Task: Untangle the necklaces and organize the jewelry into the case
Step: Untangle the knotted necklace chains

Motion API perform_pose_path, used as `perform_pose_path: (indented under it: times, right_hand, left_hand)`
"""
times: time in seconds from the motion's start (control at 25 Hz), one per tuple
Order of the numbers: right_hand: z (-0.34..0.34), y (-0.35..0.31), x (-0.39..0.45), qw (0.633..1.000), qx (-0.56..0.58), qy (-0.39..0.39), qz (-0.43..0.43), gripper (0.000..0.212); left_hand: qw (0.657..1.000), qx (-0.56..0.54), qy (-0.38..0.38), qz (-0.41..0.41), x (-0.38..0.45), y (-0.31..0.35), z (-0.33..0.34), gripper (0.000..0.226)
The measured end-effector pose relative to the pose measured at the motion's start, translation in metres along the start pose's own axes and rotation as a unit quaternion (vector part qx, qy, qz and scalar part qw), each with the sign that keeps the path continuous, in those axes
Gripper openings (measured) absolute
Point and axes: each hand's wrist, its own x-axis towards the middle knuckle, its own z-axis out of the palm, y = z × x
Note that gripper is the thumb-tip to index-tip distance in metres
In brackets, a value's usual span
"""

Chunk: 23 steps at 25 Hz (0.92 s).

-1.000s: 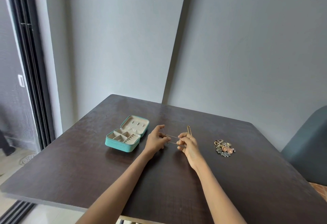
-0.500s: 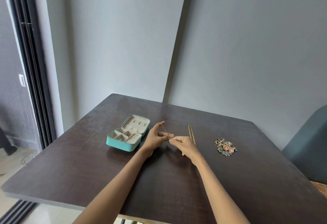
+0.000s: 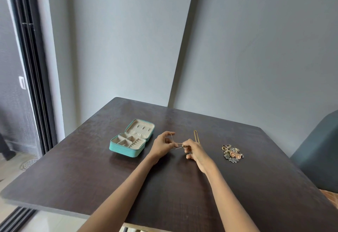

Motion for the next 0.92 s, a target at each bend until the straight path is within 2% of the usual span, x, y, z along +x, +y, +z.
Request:
perform_pose_path:
  times: [0.24,0.44,0.64,0.72,0.84,0.92]
  right_hand:
    - [-0.001,0.002,-0.001,1.000,0.027,0.005,-0.002,0.017]
    - [-0.006,0.003,0.000,0.993,0.114,0.028,0.000,0.020]
    - [-0.009,0.002,-0.001,0.983,0.180,0.022,0.010,0.020]
    - [-0.008,0.003,-0.001,0.981,0.194,0.021,0.011,0.021]
    - [-0.013,0.005,0.000,0.971,0.239,0.017,0.012,0.024]
    - [-0.017,0.007,0.002,0.956,0.292,0.023,0.009,0.023]
  left_hand:
    - [0.999,0.010,0.039,0.011,0.000,-0.001,0.000,0.028]
    - [0.994,0.048,0.084,0.041,0.000,-0.002,-0.001,0.039]
    - [0.993,0.065,0.092,0.040,0.002,-0.004,0.000,0.042]
    - [0.992,0.073,0.097,0.034,0.002,-0.003,0.001,0.035]
    - [0.991,0.061,0.113,0.025,0.005,-0.003,0.003,0.011]
    - [0.990,0.071,0.122,0.023,0.007,-0.004,0.004,0.014]
